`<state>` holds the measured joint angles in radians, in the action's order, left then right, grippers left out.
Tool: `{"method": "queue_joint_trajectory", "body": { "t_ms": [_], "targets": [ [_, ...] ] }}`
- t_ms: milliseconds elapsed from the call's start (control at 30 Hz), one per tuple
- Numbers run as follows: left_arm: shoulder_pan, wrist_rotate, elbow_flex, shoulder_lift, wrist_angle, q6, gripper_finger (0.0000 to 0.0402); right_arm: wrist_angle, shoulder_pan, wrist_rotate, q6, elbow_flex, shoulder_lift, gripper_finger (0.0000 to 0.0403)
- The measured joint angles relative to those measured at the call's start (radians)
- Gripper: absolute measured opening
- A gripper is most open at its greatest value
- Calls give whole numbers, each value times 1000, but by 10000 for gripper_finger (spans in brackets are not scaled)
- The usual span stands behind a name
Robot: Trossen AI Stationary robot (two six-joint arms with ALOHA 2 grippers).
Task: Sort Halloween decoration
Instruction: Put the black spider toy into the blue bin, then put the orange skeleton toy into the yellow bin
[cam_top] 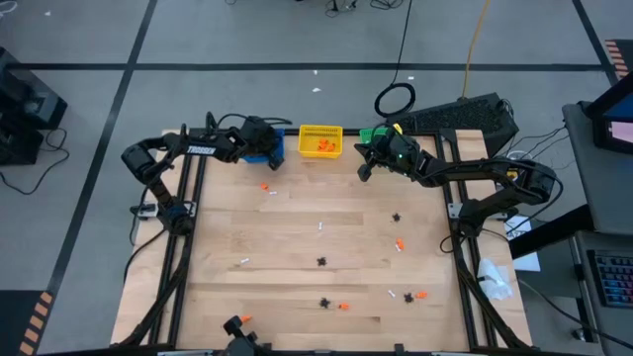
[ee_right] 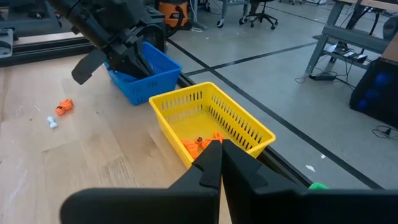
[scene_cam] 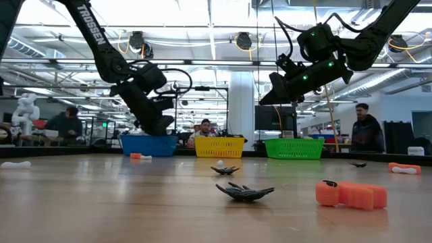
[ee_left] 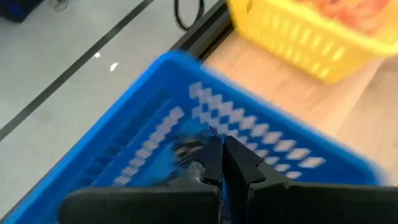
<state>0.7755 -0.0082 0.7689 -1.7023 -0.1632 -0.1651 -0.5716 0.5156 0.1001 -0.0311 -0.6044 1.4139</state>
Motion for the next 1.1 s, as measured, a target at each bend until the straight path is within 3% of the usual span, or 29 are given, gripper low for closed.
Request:
{"method": "queue_joint_trajectory", "body": {
  "t_ms": [200, 367, 633, 900, 1100],
  "targets": [
    [-1, -101, 0, 0, 38, 2, 4, 0, 0, 0, 0, 0, 0, 2],
    [-7, -110, 0, 27, 50, -15, 30, 0, 0, 0, 0, 0, 0, 2],
    [-18, -120, 0, 191, 158, -64, 73, 0, 0, 0, 0, 0, 0, 2],
    [-100, -17, 0, 397, 441, -108, 21, 2, 0, 0, 0, 0, 0, 2],
    [-198, 71, -69, 439, 481, -110, 5, 2, -1, 0, 1, 0, 0, 2]
  ]
}}
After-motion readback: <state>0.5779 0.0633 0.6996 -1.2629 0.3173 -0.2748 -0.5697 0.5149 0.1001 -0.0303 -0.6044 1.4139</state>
